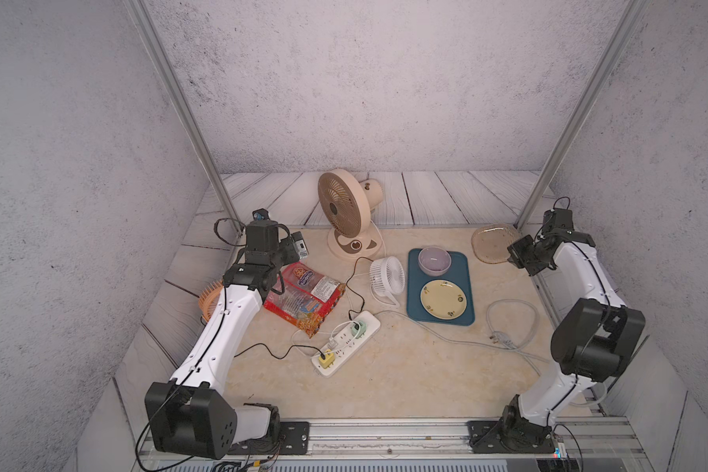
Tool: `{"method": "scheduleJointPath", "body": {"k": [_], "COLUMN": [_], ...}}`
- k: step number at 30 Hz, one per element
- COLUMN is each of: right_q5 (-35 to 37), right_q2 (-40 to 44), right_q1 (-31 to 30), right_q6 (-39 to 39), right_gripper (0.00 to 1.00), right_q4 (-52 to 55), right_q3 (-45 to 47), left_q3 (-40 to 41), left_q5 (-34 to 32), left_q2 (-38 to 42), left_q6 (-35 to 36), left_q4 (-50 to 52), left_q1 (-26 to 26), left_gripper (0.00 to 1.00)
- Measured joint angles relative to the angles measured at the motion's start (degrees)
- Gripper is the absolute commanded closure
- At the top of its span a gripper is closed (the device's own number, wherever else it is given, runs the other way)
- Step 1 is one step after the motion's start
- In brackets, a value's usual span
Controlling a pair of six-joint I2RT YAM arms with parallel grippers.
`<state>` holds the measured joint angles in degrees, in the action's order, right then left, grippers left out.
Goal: Unplug the desk fan from the power strip
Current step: Place the distractor at the corner of the board.
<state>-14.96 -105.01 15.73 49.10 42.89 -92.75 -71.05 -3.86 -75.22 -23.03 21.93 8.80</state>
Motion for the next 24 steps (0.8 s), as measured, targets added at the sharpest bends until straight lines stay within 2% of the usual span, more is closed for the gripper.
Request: {"method": "scheduleJointPath", "body": {"k": [8, 12, 13, 18, 22, 24], "right_q5": [0.09, 0.09, 0.04, 0.00, 0.46, 0.70], "right_q2": [-16.17, -21.24, -22.08, -23.08, -23.08, -23.08], "right_q1": [1.99, 2.54, 2.62, 3.37, 4.20, 4.28], "right_q6": [1.90, 1.40, 1.22, 0.00, -2.01, -3.28], "right_gripper": [1.00, 1.00, 0.97, 0.66, 0.40, 0.32], "right_q4": [-6.75, -7.56, -7.67, -8.15, -7.87, -7.13], "right_q3": [-4.24, -6.64, -7.08, -8.57, -9.14, -9.53], "left_q3": [-1.33, -3.45, -4.07, -5.53, -5.66, -5.90], "left_q5": [2.54, 3.63, 3.96, 5.22, 5.49, 5.66], "left_q2": [-0.42, -3.13, -4.11, -8.57, -9.99, -10.12], "left_q6": [-0.35, -0.31, -0.31, -1.53, -3.13, -3.91], "left_q4": [6.56, 9.38, 9.99, 12.48, 13.62, 13.77], "left_q1": [0.52, 3.39, 4.37, 8.28, 9.38, 9.40], "left_gripper": [0.02, 0.02, 0.02, 0.02, 0.02, 0.01]}}
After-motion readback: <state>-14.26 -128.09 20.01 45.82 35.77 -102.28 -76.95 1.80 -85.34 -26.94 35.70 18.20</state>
